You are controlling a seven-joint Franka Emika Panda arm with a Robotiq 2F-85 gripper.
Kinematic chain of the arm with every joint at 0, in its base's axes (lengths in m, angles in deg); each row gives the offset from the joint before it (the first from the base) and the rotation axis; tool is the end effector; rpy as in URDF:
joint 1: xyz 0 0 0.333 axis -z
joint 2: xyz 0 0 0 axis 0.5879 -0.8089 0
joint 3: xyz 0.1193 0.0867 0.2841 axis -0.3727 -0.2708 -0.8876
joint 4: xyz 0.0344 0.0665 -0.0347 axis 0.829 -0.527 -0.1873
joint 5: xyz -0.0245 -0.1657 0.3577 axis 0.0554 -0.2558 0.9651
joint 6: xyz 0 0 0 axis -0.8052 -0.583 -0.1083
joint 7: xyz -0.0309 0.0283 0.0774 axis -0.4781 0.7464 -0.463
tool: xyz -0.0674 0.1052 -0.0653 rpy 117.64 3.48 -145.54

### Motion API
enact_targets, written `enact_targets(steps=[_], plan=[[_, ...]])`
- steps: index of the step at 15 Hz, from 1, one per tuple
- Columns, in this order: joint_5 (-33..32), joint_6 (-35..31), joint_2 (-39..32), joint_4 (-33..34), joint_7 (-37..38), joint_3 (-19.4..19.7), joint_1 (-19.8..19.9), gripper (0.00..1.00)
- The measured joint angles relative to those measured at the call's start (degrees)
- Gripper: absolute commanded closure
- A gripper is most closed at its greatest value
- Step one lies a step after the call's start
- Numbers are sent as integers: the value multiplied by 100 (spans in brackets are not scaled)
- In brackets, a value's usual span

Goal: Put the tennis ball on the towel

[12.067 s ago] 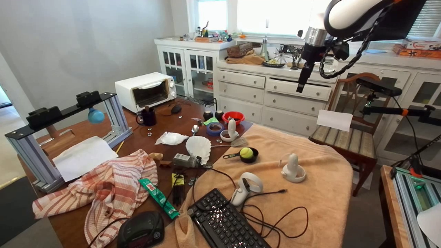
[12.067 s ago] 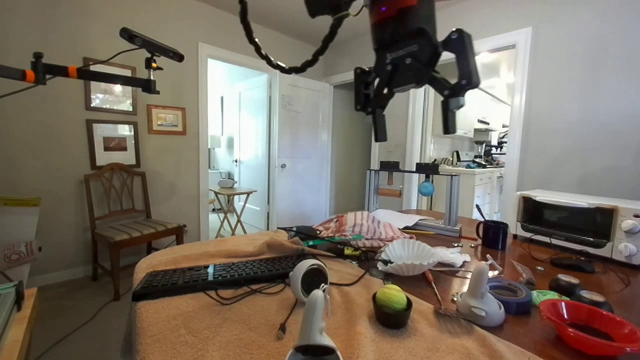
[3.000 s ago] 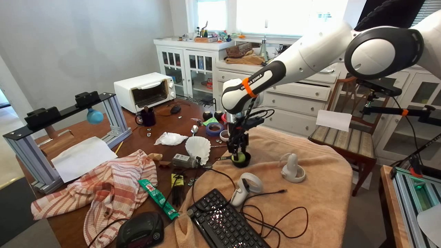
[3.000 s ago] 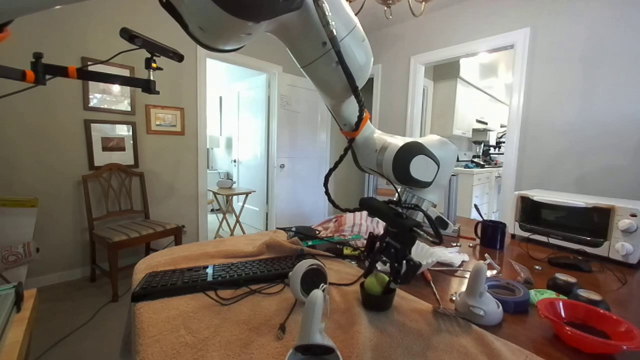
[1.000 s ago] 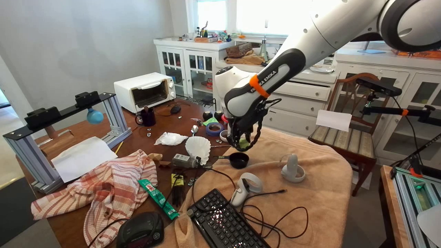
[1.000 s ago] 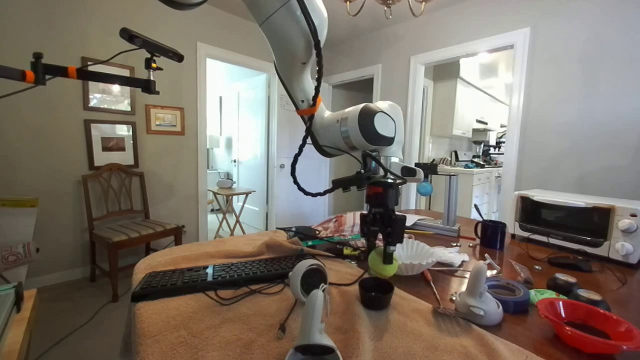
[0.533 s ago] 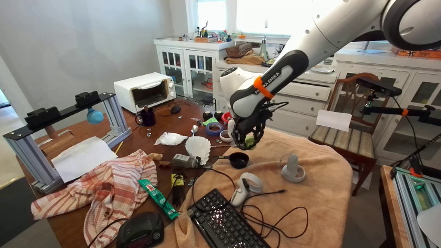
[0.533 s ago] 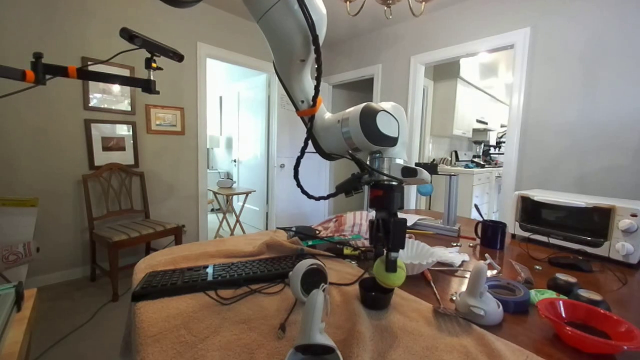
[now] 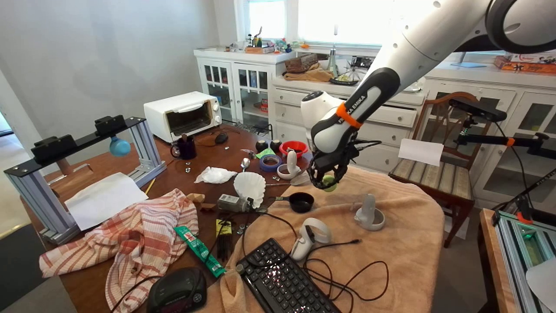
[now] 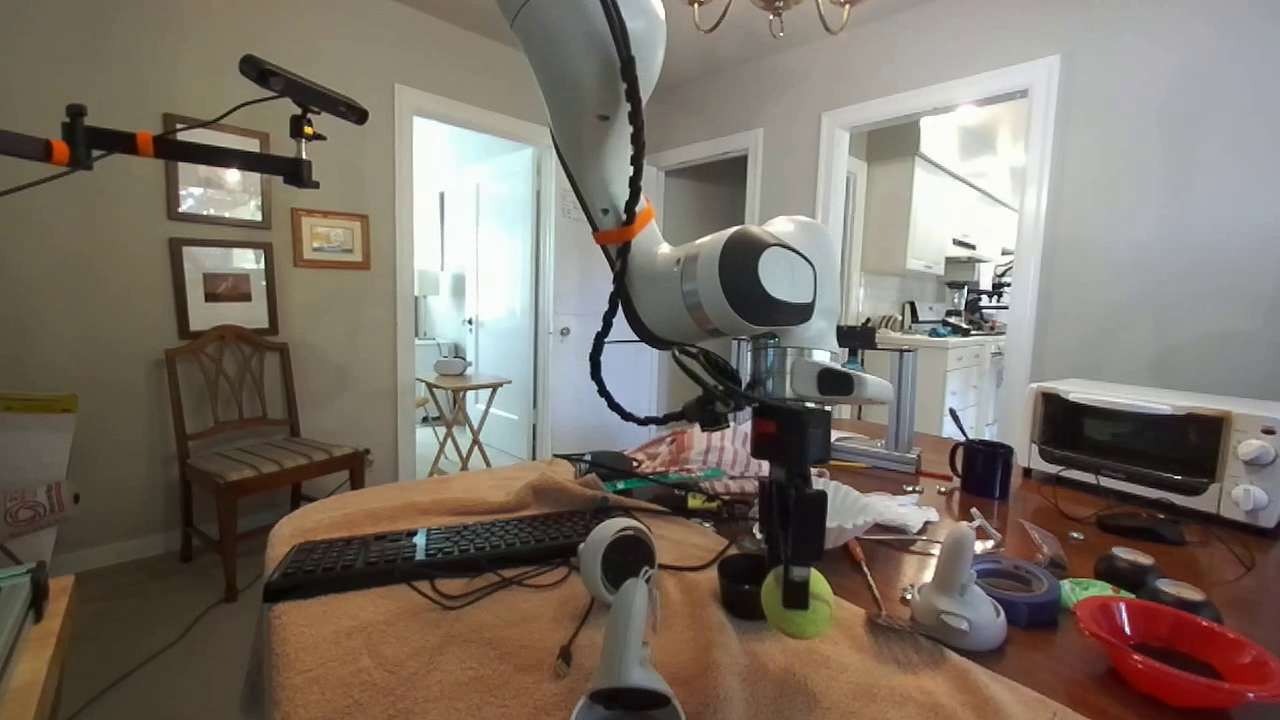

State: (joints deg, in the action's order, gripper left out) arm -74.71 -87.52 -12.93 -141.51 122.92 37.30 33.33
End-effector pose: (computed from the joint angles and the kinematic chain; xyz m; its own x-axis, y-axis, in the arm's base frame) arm 0.6112 -0.1180 0.1078 0.7564 -0.6538 -0.0206 -0.6284 -0.7350 0.2547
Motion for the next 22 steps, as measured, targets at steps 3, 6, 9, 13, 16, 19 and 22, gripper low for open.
enact_targets(steps=[3,6,9,13,16,19,22], plan=[[66,-344,71,-422,-625,-50,276,62],[96,-465,88,-698,-1301,-91,490,62],[25,-466,94,-882,-1879,-92,526,12],[1,-466,124,-1004,-2306,-115,517,0],[-65,-464,197,-1060,-2491,-224,469,0],[-265,-349,248,-1060,-2910,-437,347,0],[-627,-12,305,-1075,-3155,-545,124,0]])
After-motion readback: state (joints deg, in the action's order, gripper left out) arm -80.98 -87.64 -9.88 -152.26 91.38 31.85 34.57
